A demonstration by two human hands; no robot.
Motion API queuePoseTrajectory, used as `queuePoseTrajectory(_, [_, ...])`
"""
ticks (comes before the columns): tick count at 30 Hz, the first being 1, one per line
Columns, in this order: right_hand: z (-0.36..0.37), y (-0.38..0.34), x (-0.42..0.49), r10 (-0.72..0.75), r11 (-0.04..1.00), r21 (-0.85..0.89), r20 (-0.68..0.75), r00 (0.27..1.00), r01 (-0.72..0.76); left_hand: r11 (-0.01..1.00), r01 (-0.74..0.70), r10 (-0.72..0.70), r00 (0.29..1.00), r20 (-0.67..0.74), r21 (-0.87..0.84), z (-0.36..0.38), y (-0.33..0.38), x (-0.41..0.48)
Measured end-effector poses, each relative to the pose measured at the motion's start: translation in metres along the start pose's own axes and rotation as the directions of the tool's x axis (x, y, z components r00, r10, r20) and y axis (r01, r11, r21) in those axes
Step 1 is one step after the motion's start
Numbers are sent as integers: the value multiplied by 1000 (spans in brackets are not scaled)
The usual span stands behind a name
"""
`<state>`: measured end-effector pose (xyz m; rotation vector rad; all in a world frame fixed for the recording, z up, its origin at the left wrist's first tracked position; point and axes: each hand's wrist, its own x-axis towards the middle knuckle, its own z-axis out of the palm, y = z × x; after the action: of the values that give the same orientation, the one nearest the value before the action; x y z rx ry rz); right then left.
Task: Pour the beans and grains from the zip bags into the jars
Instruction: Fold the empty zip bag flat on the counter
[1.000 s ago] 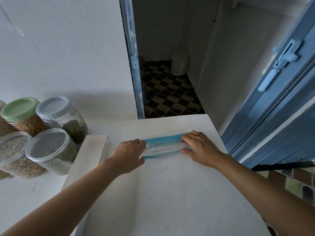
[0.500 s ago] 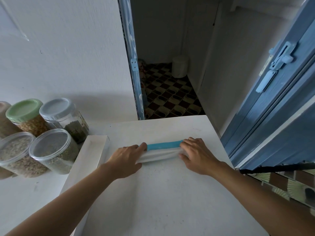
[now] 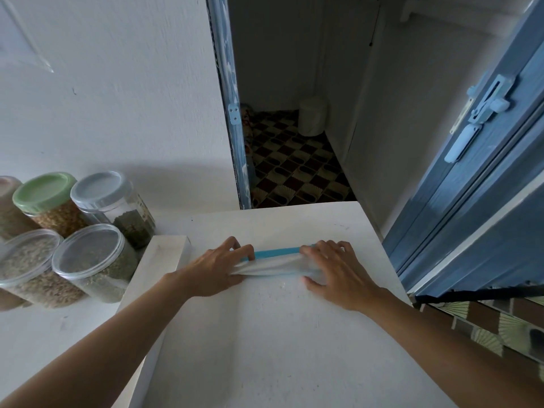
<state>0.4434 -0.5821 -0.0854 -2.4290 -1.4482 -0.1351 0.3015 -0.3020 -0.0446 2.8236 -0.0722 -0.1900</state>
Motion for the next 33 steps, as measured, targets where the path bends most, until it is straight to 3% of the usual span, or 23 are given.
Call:
queuePoseTrajectory(4, [-2,3,11,-33,999,-8,-29,999,33,1000,10,-10,1000,-2,19,-4,-1,3])
queuePoseTrajectory(12, [-7,8,22,-72,997,-29,29,997,73,928,-44,129,970,-208,369,2,8,1])
queuePoseTrajectory(20, [2,9,23,-43,990,-135,-58,997,35,984,-55,79,988,-136,171,3,6,5])
queuePoseTrajectory(24, [7,3,17,-4,999,-36,-107,994,0,972,-72,102,987,-126,224,5,3,8])
queuePoseTrajectory(27, [10,2,15,1,1000,9,-134,991,0,958,-80,139,970,-201,276,15,0,6])
queuePoseTrajectory(33, [17,-3,16,55,998,-2,-159,986,-56,945,-12,112,950,-290,328,23,1,5])
